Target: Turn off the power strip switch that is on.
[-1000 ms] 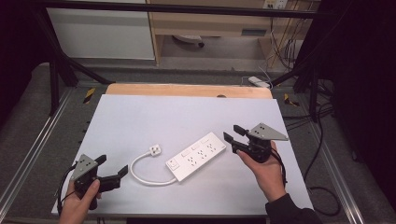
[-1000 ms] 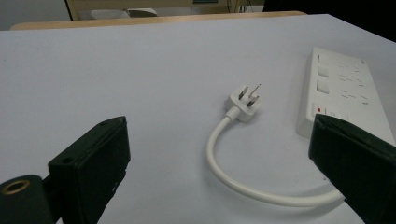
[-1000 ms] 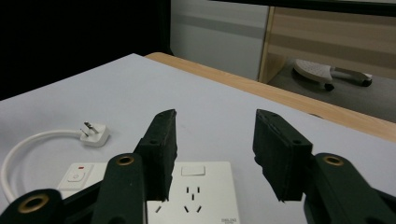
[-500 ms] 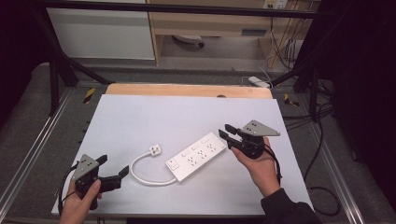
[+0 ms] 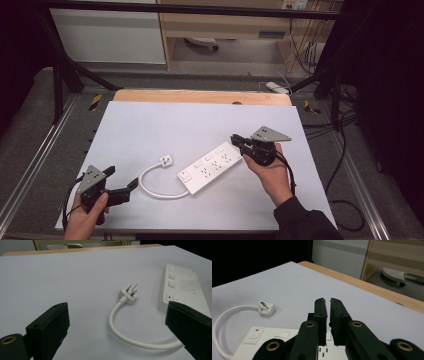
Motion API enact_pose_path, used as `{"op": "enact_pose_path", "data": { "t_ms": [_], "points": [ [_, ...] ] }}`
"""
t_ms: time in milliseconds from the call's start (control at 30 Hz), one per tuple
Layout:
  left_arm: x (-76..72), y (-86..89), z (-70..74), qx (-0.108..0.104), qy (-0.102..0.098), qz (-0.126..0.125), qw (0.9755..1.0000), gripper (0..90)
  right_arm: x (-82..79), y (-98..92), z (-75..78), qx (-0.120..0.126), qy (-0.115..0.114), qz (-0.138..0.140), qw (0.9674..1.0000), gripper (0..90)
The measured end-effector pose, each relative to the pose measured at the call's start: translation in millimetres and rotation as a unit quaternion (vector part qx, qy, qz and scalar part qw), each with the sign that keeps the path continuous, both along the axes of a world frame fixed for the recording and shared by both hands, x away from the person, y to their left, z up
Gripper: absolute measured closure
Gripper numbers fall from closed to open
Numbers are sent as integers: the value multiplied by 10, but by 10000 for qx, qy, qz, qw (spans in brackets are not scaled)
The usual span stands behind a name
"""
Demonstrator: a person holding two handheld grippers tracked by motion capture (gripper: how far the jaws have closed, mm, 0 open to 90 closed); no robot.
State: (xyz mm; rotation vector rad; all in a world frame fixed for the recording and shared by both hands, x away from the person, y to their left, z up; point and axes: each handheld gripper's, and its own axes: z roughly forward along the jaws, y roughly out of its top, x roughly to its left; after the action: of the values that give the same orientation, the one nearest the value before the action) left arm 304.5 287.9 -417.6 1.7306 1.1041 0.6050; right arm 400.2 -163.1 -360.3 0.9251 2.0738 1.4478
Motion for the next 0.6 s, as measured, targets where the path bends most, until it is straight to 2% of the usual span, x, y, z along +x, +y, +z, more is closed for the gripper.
{"op": "enact_pose_path", "data": {
  "t_ms": [67,200,600],
  "points": [
    [0,-3,-4,20,8,6,10000,55,33,12,-22,113,113,54,9999,872],
    [1,-5,-6,28,12,8,10000,55,61,29,-44,73,149,51,9999,889],
    [6,-6,-12,57,21,3,10000,55,132,95,-145,-225,279,49,9993,900]
  ]
}}
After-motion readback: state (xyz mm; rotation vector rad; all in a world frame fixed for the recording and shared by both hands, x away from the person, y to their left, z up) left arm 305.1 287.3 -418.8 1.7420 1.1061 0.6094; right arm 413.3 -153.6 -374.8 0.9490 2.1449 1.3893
